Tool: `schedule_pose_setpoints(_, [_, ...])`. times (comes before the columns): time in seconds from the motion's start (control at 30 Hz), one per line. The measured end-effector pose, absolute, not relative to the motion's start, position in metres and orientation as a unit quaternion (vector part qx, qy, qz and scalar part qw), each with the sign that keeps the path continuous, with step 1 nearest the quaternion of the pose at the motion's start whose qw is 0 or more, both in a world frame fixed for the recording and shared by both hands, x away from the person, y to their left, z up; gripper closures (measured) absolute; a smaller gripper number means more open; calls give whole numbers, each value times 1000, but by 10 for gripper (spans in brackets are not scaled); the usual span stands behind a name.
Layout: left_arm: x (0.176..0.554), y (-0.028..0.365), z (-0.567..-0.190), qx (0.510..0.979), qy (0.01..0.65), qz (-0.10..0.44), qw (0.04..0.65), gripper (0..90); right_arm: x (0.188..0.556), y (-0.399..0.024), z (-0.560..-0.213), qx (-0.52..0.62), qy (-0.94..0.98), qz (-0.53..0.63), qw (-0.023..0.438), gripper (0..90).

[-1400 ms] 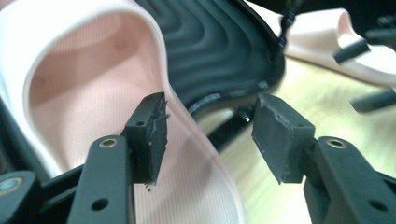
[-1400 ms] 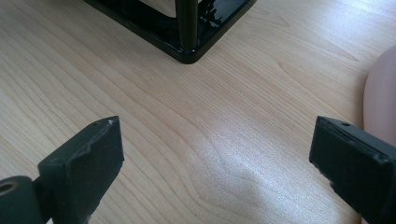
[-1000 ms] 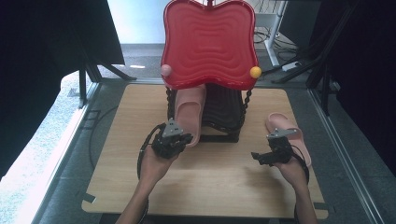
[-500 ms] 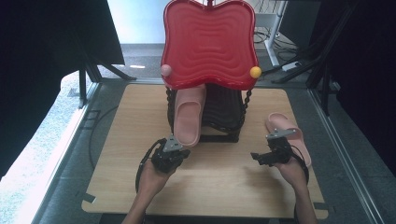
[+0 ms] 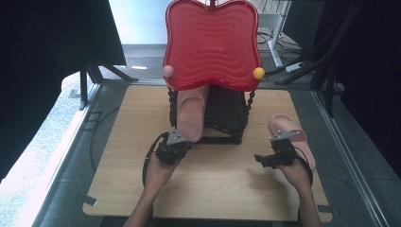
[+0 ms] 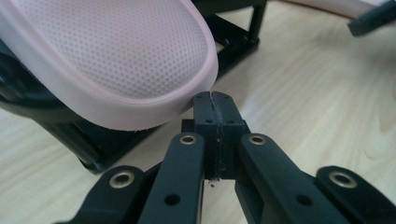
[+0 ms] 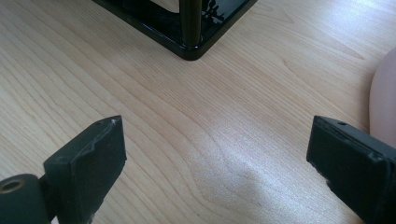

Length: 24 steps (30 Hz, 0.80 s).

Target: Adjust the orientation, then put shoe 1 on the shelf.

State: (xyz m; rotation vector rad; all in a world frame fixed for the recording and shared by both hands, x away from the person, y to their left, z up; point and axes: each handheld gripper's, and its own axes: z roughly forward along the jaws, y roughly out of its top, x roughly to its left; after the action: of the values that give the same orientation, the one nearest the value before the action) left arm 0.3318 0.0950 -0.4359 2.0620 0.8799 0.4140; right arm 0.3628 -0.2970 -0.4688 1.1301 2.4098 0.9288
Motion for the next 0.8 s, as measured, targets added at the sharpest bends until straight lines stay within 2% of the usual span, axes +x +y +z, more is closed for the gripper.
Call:
schedule_pose_setpoints(0.17, [347, 96, -430, 814, 356, 150, 434, 899, 363, -297, -469, 397, 843, 325, 161, 50])
schedule_pose_setpoints(0.57, [378, 84, -416, 825, 359, 146, 410, 889, 362, -297, -468, 395, 843, 327, 162, 50])
schedule_pose_setpoints(0.67, [371, 82, -413, 826, 353, 141, 416, 764, 362, -298, -467, 396, 842, 329, 162, 50])
schedule_pose_setpoints(0.8, [358, 81, -413, 831, 340, 137, 417, 503, 362, -301, -467, 398, 841, 327, 163, 50])
